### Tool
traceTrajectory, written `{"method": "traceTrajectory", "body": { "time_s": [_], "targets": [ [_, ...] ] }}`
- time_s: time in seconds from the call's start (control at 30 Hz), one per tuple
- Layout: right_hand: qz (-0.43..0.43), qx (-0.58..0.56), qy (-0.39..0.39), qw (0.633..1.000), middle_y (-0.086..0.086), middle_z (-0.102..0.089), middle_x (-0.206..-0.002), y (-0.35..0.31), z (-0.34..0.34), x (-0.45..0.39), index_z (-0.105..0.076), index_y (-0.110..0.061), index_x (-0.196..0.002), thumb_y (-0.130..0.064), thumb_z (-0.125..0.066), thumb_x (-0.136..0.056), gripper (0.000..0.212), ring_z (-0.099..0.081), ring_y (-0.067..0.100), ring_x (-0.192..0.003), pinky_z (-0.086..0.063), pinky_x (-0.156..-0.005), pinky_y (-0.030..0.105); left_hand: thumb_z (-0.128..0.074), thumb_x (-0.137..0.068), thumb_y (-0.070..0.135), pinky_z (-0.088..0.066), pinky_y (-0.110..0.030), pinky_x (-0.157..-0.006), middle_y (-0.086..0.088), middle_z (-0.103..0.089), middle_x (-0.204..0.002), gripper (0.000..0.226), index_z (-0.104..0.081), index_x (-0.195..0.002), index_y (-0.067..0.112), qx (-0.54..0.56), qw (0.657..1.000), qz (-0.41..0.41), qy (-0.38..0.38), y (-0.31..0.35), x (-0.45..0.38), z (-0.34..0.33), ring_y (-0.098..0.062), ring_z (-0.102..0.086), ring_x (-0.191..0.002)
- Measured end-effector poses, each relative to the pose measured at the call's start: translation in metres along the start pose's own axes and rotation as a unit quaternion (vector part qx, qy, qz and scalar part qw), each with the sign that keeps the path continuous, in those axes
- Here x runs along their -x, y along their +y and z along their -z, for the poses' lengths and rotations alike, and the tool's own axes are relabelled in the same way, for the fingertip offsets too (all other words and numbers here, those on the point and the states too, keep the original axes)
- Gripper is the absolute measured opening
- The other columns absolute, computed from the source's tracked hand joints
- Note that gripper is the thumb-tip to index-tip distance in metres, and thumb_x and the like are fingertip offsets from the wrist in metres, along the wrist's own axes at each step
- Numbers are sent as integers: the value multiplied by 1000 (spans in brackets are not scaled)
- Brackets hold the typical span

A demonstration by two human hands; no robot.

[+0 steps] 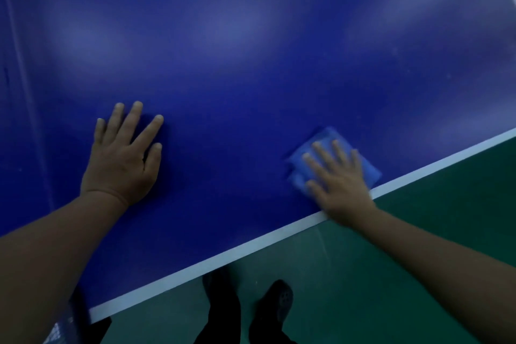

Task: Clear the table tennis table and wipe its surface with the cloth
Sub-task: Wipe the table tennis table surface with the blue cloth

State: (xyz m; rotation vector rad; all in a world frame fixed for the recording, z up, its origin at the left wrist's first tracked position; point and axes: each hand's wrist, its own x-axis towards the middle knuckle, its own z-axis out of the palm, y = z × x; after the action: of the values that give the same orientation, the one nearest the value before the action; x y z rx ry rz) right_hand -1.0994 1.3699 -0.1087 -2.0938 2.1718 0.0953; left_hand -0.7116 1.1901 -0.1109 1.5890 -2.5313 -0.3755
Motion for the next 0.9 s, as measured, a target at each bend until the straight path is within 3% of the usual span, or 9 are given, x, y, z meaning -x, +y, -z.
{"method": "traceTrajectory", "body": {
  "time_s": [0.2, 0.27, 0.33, 0.4, 0.5, 0.57, 0.63, 0.8, 0.9],
  "targets": [
    [-433, -107, 49, 894, -7, -6, -167, 25, 20, -53, -14, -35, -158, -52, -22, -102, 59, 0, 27, -154, 0, -119, 63, -23, -98, 47, 4, -43, -121, -12, -26, -162, 62, -39, -151, 21, -5, 1000, 1, -8, -1, -1, 0, -31, -12, -152],
    [-355, -85, 63, 929, -6, -11, -167, -27, 9, -47, -20, -35, -157, -50, -26, -102, 57, -5, 30, -153, -1, -119, 63, -23, -97, 47, 10, -36, -120, -12, -26, -161, 62, -40, -151, 21, -5, 1000, 4, -9, 2, -1, 0, -31, -12, -151],
    [-99, -49, 32, 993, -5, -19, -165, -66, -2, -14, -29, -34, -155, -51, -29, -101, 56, -11, 31, -153, -3, -119, 61, -23, -97, 47, 12, -33, -119, -11, -27, -161, 62, -40, -151, 21, -8, 1000, 9, -9, 3, 0, 1, -31, -13, -151],
    [77, -14, -14, 997, -4, -23, -163, -39, 0, 4, -32, -34, -153, -53, -30, -100, 56, -14, 32, -152, -8, -119, 64, -24, -97, 46, 13, -31, -119, -11, -27, -161, 61, -40, -151, 21, -9, 1000, 5, -6, 4, 0, 0, -31, -14, -151],
    [-122, -5, -7, 993, -5, -15, -166, 47, 6, -11, -22, -36, -156, -55, -24, -98, 61, -9, 29, -153, -10, -117, 66, -25, -97, 46, 12, -32, -119, -12, -28, -161, 61, -41, -150, 21, -5, 1000, 5, -6, 4, -2, 0, -32, -14, -151],
    [-362, -71, 15, 929, -6, -6, -167, 75, 16, -23, -14, -36, -158, -54, -21, -101, 60, -1, 27, -154, -3, -119, 63, -24, -98, 46, 11, -33, -119, -12, -27, -161, 61, -40, -151, 21, -7, 1000, 8, -8, 4, 0, 0, -31, -13, -151],
    [-435, -96, 41, 894, -6, -6, -167, 49, 14, -27, -14, -35, -158, -52, -22, -102, 59, 0, 27, -154, -1, -119, 64, -24, -97, 46, 13, -31, -119, -12, -27, -161, 61, -40, -150, 21, -7, 1000, 8, -5, 5, -1, 0, -31, -13, -151],
    [-35, -15, 4, 999, -5, -21, -164, -33, -5, 15, -30, -32, -154, -53, -29, -100, 58, -9, 29, -153, -5, -120, 62, -25, -97, 46, 15, -29, -118, -12, -26, -161, 61, -40, -151, 21, -12, 1000, 6, -11, 4, -2, 3, -31, -12, -151],
    [-66, -8, -12, 998, -5, -19, -165, 17, 4, -14, -27, -34, -155, -56, -25, -98, 61, -8, 29, -153, -8, -118, 66, -25, -97, 46, 15, -29, -118, -13, -27, -161, 61, -41, -150, 20, -10, 1000, 6, -7, 5, -4, 3, -32, -13, -151]
  ]
}}
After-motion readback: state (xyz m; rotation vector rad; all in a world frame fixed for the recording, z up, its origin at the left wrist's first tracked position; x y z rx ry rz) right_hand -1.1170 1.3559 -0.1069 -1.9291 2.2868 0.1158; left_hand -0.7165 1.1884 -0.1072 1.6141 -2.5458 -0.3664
